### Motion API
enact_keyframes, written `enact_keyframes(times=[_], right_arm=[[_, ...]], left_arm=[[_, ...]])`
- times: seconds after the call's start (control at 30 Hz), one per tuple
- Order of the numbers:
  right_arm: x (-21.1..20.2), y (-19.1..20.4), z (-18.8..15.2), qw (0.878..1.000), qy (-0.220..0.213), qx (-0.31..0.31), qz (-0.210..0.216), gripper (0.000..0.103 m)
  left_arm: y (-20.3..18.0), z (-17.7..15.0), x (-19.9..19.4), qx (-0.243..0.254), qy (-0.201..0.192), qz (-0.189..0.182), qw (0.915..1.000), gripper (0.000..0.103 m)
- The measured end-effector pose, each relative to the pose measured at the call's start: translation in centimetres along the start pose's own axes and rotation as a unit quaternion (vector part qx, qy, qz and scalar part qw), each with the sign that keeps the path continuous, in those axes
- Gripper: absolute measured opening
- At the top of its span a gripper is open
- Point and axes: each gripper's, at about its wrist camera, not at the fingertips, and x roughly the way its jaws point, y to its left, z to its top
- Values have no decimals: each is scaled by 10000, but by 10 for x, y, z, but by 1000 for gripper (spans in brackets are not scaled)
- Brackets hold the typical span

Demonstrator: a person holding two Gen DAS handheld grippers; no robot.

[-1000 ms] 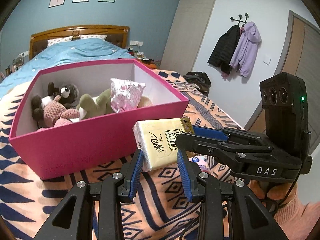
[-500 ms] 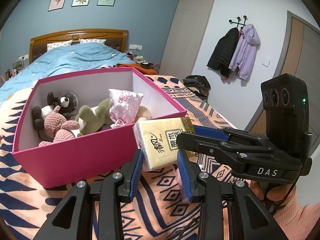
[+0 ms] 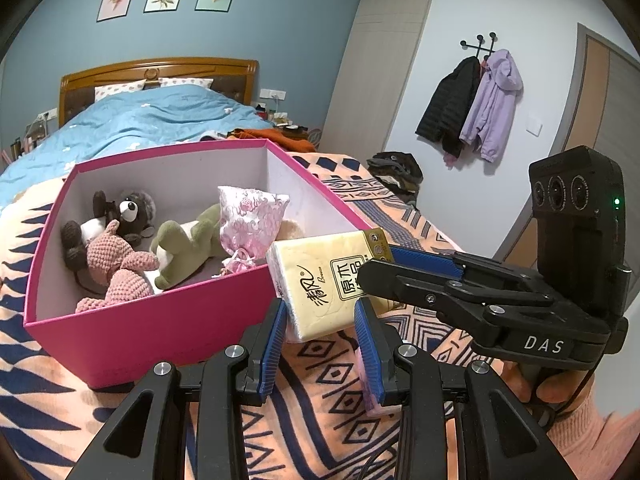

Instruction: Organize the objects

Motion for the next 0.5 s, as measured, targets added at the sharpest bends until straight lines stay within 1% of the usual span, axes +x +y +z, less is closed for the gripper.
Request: enact_keyframes(times=[0.5], right_arm=[[-1,-2,8,10000,-67,-59,-36,43]], left_arm=[[0,10,2,-10,-38,23,10000,35]])
